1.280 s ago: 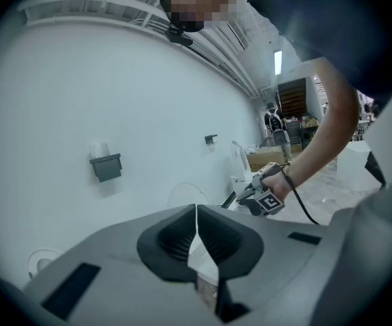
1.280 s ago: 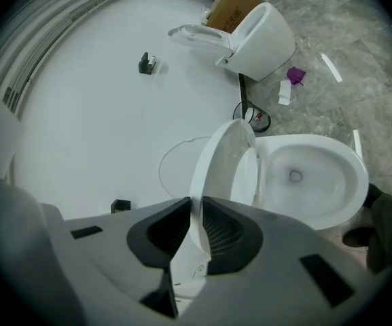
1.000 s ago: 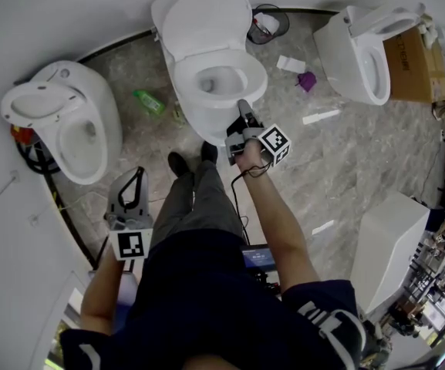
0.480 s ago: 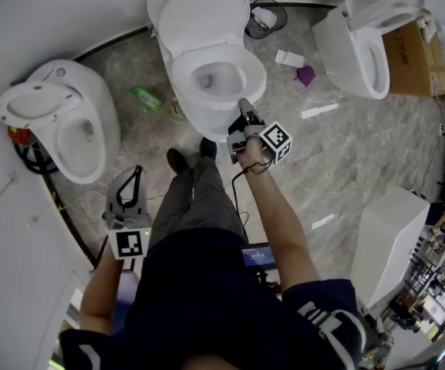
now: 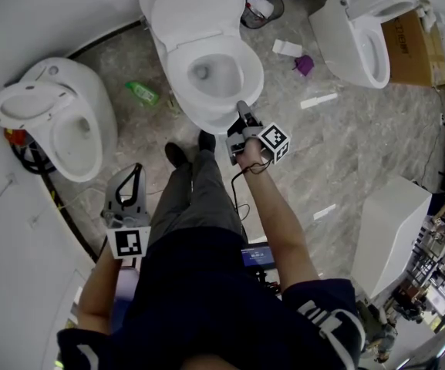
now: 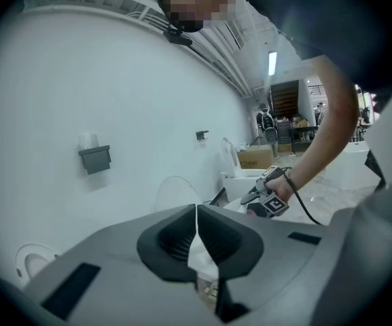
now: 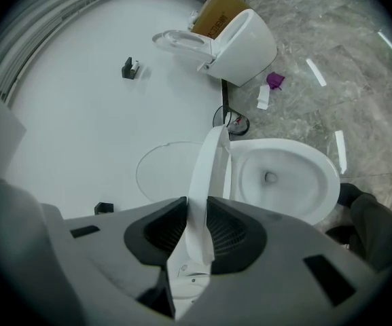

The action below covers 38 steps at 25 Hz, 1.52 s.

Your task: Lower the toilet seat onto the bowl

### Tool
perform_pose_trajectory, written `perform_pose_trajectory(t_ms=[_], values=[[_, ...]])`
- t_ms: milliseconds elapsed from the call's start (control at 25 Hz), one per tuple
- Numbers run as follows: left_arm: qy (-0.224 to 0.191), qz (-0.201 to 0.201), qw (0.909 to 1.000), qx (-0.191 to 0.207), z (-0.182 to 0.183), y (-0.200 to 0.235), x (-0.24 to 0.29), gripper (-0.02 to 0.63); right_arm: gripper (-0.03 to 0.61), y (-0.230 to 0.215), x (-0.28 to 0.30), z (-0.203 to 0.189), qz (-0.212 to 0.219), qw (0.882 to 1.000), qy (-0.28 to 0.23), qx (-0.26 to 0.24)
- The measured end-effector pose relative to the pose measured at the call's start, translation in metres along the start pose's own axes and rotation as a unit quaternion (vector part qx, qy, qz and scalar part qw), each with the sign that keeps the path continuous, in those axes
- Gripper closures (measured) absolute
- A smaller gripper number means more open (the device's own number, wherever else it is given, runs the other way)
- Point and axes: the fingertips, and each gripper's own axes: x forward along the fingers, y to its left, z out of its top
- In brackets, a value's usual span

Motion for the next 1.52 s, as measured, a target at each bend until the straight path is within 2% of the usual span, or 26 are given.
perform_pose_trajectory(t_ms=[400,1520], values=[[0.0,-0.021,0.9998,0.003,-0.007,-0.017,0.01,0.586,0.46,-0.051,-0.009,-0.001,-0.022,1.0,0.001,-0.003],[0.022,-0.068,0.9974,0.012,-0.034,-0.049,0.059,0.588,0.437,-0.194,-0.008,-0.005,-0.097,0.995,0.007,0.033]])
